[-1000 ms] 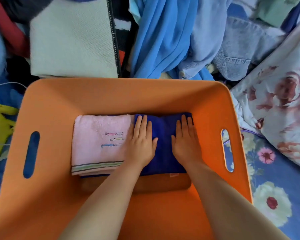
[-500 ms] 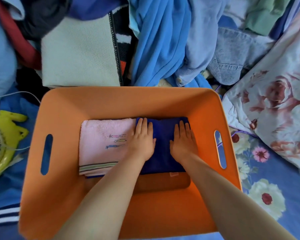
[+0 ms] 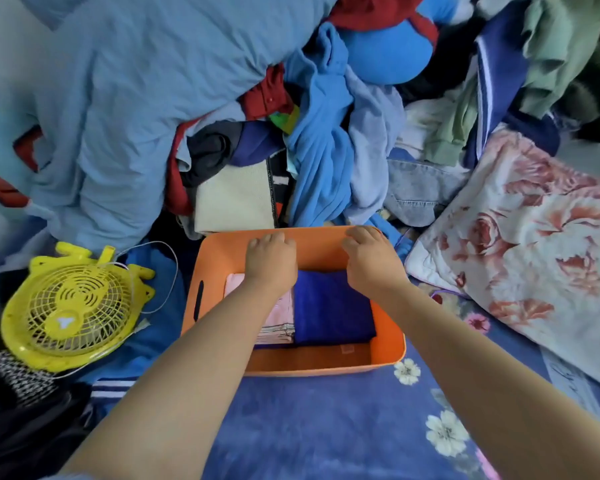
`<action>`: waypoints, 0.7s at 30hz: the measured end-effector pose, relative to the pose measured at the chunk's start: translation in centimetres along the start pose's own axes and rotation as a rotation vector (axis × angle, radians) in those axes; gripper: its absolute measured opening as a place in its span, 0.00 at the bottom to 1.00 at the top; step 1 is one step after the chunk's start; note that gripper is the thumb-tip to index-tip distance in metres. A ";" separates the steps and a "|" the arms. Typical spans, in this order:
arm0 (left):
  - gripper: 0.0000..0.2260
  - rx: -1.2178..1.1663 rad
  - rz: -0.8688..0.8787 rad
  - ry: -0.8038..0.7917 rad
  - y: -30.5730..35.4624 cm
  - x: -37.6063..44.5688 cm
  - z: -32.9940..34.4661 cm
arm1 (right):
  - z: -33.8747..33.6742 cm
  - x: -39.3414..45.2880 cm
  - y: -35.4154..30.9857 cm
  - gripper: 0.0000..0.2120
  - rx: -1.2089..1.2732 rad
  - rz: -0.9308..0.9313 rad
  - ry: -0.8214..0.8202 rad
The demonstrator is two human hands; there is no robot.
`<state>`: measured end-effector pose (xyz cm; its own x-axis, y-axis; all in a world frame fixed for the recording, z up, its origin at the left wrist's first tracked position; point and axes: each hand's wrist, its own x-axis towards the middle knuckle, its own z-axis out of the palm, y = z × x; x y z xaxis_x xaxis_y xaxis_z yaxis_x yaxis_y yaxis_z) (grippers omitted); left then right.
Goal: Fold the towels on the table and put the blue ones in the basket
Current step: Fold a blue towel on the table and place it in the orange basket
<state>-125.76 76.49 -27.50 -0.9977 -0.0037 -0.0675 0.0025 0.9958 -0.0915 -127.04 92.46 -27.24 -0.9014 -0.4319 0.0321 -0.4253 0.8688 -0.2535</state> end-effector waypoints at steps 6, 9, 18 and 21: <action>0.15 -0.003 -0.021 0.087 2.0 -8.4 -7.9 | -9.2 -7.7 -3.4 0.20 -0.007 0.012 0.176; 0.14 0.001 -0.041 0.126 3.5 -13.5 -11.0 | -12.6 -13.1 -4.8 0.19 -0.027 0.033 0.220; 0.13 0.025 0.138 0.207 9.1 -27.1 -17.5 | -17.9 -30.3 -8.0 0.18 -0.070 0.226 0.318; 0.13 0.040 0.263 0.239 11.4 -33.3 -18.8 | -18.9 -38.0 -10.2 0.16 -0.086 0.315 0.399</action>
<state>-93.76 89.68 -7.59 -0.9502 0.2785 0.1397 0.2593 0.9554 -0.1413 -89.98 104.61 -7.62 -0.9407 -0.0342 0.3376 -0.1180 0.9658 -0.2307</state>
